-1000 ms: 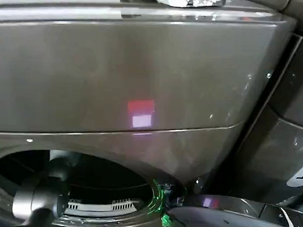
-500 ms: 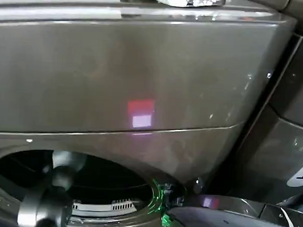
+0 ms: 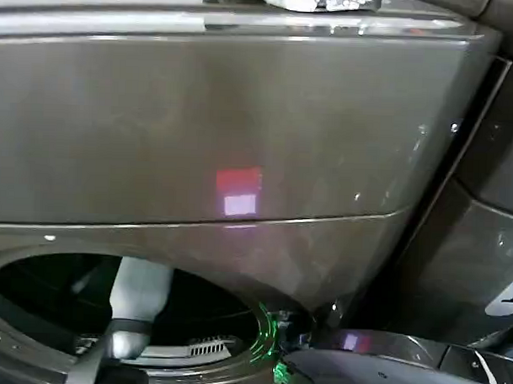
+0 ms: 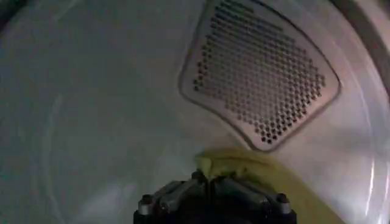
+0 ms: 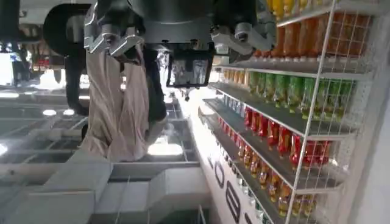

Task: Grasp the clothes from the dryer.

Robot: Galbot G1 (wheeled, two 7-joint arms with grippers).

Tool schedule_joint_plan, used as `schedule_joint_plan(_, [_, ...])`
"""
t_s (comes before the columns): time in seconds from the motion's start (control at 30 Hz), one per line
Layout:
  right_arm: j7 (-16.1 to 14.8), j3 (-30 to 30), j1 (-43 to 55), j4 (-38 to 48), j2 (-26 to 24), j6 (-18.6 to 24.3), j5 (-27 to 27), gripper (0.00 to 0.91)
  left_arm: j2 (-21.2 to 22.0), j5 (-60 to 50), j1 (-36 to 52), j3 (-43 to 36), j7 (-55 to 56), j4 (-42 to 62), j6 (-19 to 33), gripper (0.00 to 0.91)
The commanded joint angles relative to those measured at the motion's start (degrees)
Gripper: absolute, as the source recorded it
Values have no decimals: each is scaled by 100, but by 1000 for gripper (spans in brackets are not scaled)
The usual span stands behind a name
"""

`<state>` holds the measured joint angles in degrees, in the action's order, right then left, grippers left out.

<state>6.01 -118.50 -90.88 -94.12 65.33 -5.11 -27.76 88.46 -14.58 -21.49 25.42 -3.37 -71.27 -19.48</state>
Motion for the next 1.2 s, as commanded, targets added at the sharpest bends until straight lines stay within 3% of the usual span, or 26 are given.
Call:
schedule_joint_plan(0.03, [5,23,1,32,-7,93,79,907,79,784,-133,30,477,-349,-404,0])
schedule_joint_plan(0.3, [-17,-9,-37,22,-11,112,74,907,70,909,-156,57,512,-347,-365,0])
schedule_joint_plan(0.37, [-95,-65,-35,-65,13,-43,-15,907,60,905,-158,57,507,-343,-361,0])
schedule_joint_plan(0.43, [47,-73,-16,-153,-1,-336,-196,907,57,910,-169,58,505,-344,-359,0])
schedule_joint_plan(0.5, [97,44,-42,-66,6,-1,-120,907,52,910,-180,66,501,-333,-345,0])
schedule_joint_plan(1.03, [79,22,-45,-27,24,-12,53,907,34,941,-224,68,501,-330,-325,0])
schedule_joint_plan(1.2, [20,-84,21,-124,10,-375,-125,907,35,967,-245,69,508,-316,-320,0])
